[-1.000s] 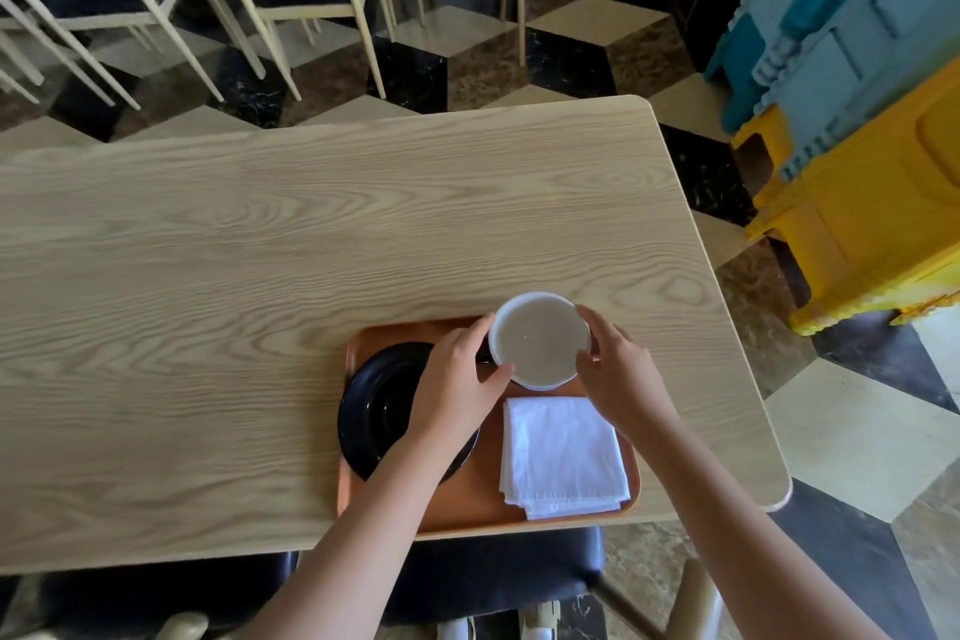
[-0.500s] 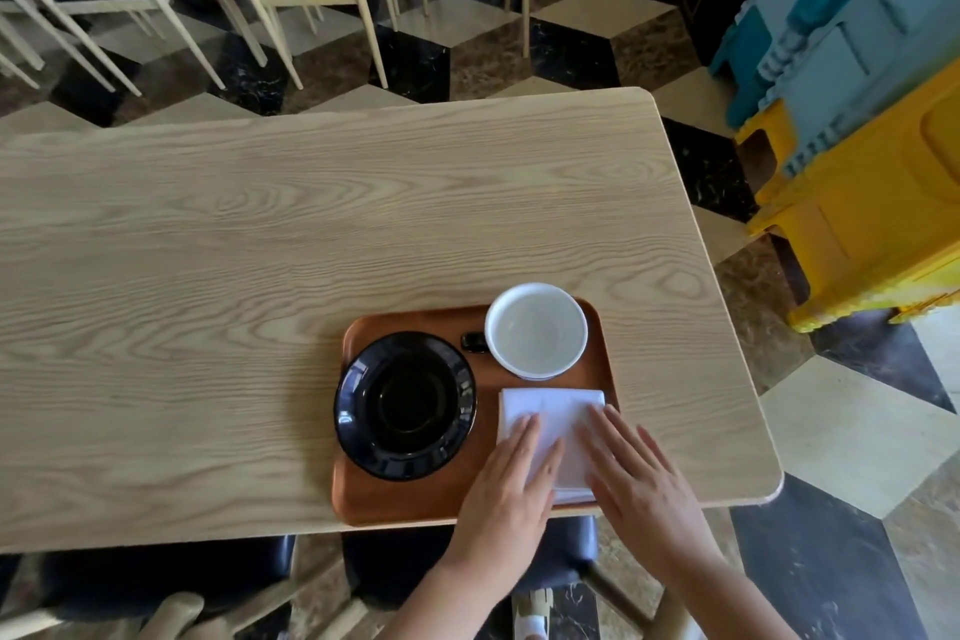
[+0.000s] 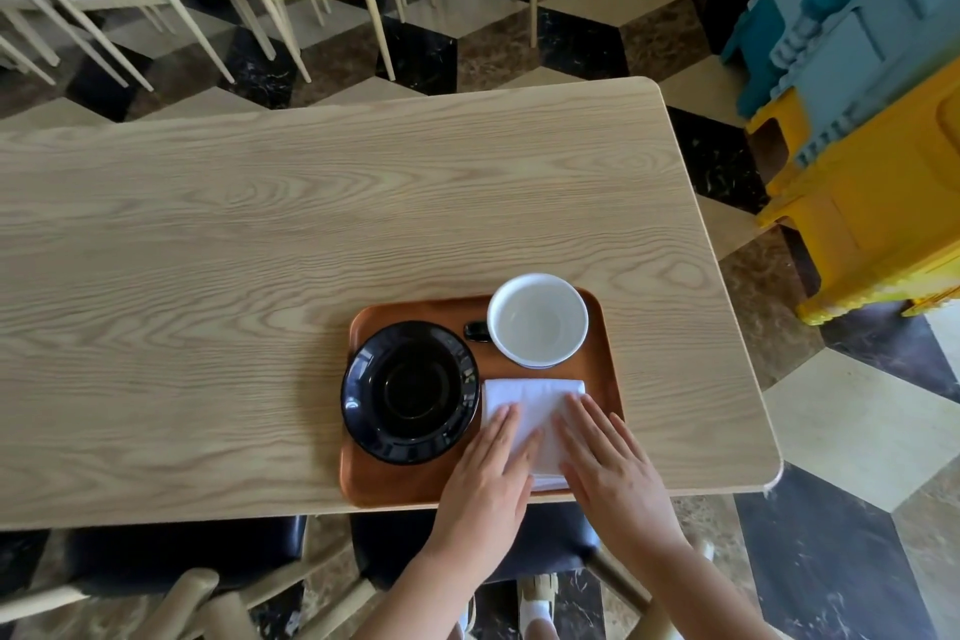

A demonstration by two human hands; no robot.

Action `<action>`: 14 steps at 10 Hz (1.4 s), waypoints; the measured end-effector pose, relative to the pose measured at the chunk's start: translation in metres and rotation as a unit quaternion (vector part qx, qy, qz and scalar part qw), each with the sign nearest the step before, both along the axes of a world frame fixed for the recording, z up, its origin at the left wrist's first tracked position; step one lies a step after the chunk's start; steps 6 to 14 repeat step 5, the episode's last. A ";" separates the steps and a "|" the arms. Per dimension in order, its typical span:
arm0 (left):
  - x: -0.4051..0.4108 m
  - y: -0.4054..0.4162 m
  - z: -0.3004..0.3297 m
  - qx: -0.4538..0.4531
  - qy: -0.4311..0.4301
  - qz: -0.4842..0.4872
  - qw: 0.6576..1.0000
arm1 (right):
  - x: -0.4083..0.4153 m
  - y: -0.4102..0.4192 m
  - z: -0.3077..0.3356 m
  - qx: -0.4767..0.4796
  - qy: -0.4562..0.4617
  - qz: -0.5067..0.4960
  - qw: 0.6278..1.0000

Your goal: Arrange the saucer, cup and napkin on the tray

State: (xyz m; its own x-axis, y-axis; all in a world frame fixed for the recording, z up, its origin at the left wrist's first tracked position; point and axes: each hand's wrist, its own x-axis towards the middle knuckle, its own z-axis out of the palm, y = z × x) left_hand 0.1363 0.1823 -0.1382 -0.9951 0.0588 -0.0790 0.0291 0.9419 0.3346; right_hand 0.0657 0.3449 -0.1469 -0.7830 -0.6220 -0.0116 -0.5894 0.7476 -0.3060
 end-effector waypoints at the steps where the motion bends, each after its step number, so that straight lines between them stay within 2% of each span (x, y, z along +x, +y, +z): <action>1: 0.001 -0.001 0.002 -0.004 -0.011 0.004 1.000 | 0.002 -0.002 0.002 0.003 -0.005 0.005 1.000; 2: 0.001 -0.001 0.003 -0.005 -0.011 -0.001 1.000 | 0.001 0.000 0.004 0.017 -0.012 0.007 1.000; 4: -0.002 -0.002 0.013 -0.029 -0.052 -0.011 0.998 | -0.001 -0.003 0.011 0.047 0.048 0.028 0.997; 5: -0.012 -0.001 0.036 -0.045 -0.083 -0.036 0.995 | -0.015 -0.010 0.037 0.077 -0.001 0.025 0.997; 14: -0.012 -0.001 0.036 -0.045 -0.083 -0.036 0.995 | -0.015 -0.010 0.037 0.077 -0.001 0.025 0.997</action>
